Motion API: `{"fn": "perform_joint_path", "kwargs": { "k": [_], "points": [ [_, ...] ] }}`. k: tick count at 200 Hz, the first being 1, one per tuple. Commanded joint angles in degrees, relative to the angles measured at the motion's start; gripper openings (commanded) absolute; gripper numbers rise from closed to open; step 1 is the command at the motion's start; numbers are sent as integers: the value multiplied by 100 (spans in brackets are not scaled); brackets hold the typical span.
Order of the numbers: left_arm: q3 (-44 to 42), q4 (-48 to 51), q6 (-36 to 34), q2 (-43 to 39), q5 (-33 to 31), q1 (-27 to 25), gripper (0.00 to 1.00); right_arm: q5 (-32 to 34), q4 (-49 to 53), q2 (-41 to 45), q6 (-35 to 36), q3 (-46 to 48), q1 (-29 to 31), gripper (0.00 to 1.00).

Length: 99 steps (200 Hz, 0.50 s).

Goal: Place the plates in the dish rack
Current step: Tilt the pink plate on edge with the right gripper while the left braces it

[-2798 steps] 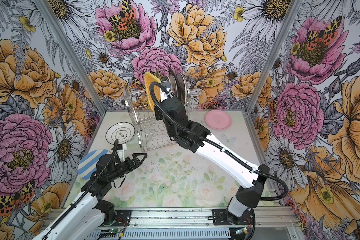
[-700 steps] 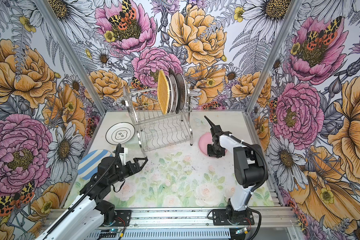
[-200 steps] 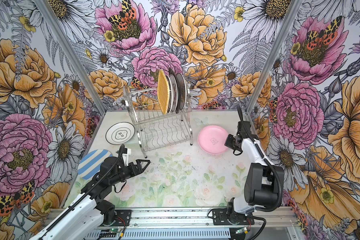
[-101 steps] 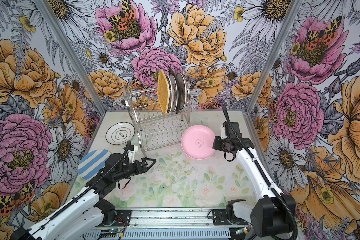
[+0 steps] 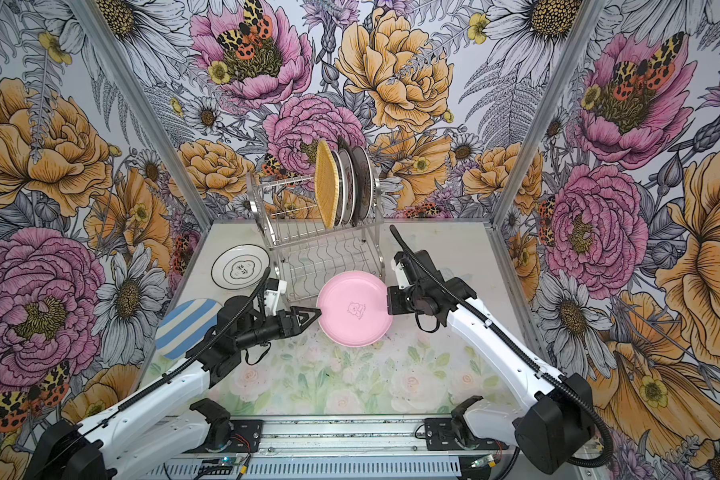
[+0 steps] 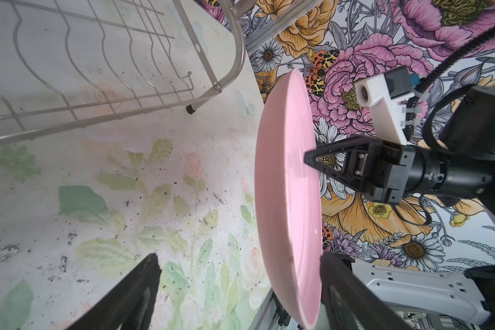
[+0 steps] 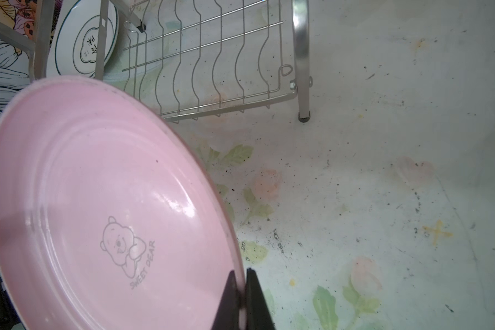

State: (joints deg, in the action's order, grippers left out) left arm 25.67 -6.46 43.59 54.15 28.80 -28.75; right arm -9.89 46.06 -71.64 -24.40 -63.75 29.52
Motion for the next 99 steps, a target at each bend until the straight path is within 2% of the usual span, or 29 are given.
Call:
{"fn": "perform_joint_path", "kwargs": {
  "k": [1,28,99],
  "points": [
    [145,-524,84,113,296,-50,82,23,-138,-74,-32,-376,261,0],
    [136,-956,265,330,423,-51,71,23,-136,-229,14,-513,485,0],
    [100,-1235,426,436,538,-43,26,74,-176,-415,80,-629,609,0]
  ]
}}
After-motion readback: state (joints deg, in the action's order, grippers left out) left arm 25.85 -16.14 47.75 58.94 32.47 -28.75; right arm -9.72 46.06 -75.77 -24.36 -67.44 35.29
